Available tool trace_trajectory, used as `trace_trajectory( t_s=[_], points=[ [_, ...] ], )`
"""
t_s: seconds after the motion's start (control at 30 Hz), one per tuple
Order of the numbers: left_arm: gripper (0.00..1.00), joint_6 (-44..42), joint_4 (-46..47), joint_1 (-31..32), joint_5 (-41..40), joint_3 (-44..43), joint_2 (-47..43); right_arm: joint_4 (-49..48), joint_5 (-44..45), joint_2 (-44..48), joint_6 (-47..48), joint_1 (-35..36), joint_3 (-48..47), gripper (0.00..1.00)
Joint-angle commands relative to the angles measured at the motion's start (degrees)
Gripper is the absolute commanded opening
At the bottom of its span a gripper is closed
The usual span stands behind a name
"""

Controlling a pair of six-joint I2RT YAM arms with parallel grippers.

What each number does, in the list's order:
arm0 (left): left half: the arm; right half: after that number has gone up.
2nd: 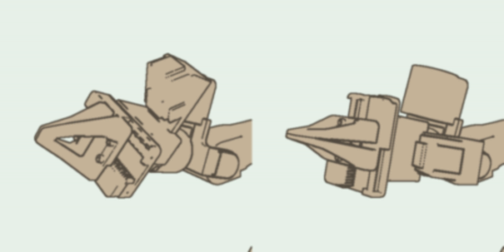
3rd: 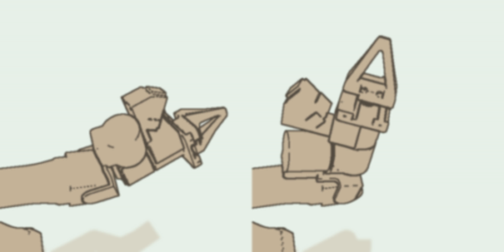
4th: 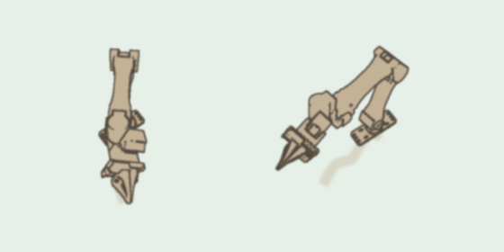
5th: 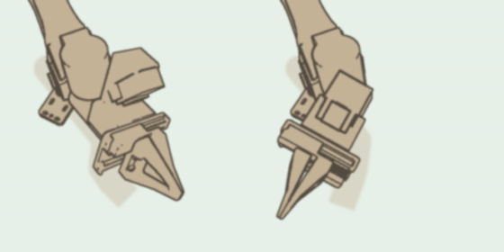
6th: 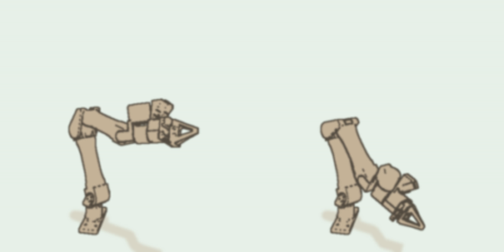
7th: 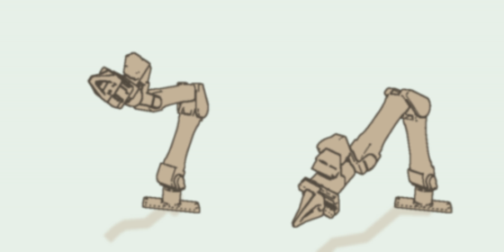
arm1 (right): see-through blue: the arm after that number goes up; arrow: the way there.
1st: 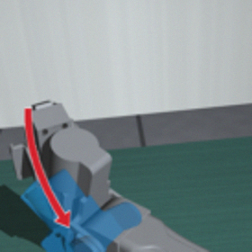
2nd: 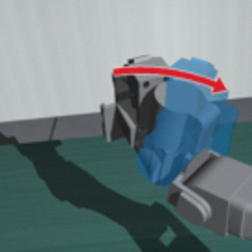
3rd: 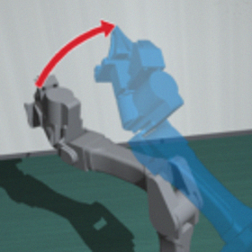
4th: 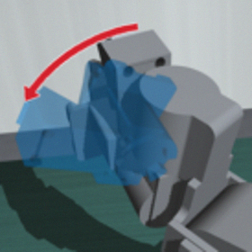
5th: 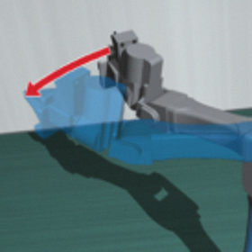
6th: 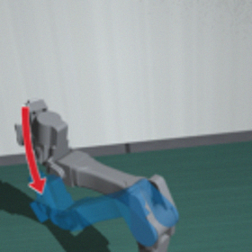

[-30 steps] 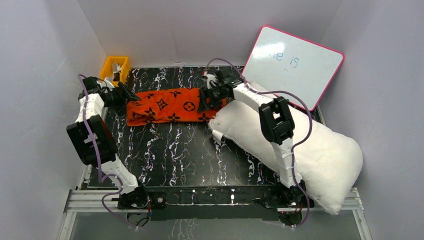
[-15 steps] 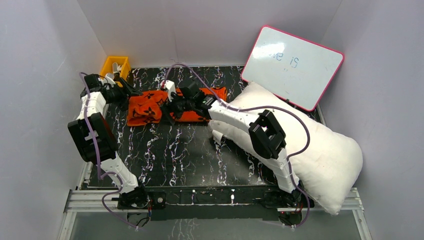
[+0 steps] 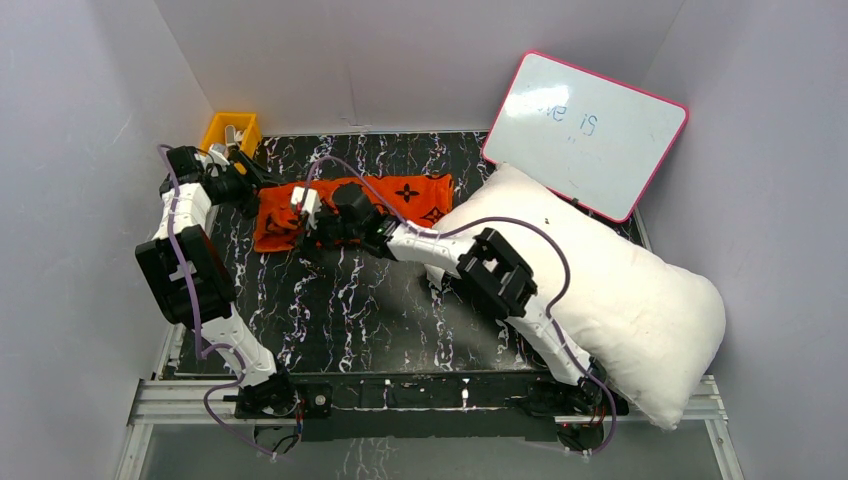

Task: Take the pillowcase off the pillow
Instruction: Fold the pillowcase at the center of the board.

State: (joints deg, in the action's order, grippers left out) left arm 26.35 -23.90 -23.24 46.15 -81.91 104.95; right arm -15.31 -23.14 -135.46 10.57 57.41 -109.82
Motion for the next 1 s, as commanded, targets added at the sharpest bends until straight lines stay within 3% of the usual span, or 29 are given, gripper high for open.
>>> trace_trajectory(
  t_s=[0.0, 0.3, 0.53, 0.97],
  points=[
    [0.73, 2.04, -0.13, 0.13, 3.50, -0.35, -2.55, -7.36, 1.39, -3.85, 4.38, 1.58, -6.47, 0.85],
    [0.73, 2.98, 0.51, 0.82, 3.62, 2.45, -4.18, -16.18, 12.34, -11.47, 8.32, 3.34, -13.54, 0.84],
    [0.73, 3.45, 0.92, 0.83, 3.21, 3.08, -5.43, -20.28, 16.96, -13.39, 9.18, 3.49, -13.44, 0.83],
    [0.73, 5.91, 2.43, 0.83, 6.40, 4.51, -7.82, -20.64, 15.53, -19.08, 8.52, 2.73, -22.54, 0.53]
  ],
)
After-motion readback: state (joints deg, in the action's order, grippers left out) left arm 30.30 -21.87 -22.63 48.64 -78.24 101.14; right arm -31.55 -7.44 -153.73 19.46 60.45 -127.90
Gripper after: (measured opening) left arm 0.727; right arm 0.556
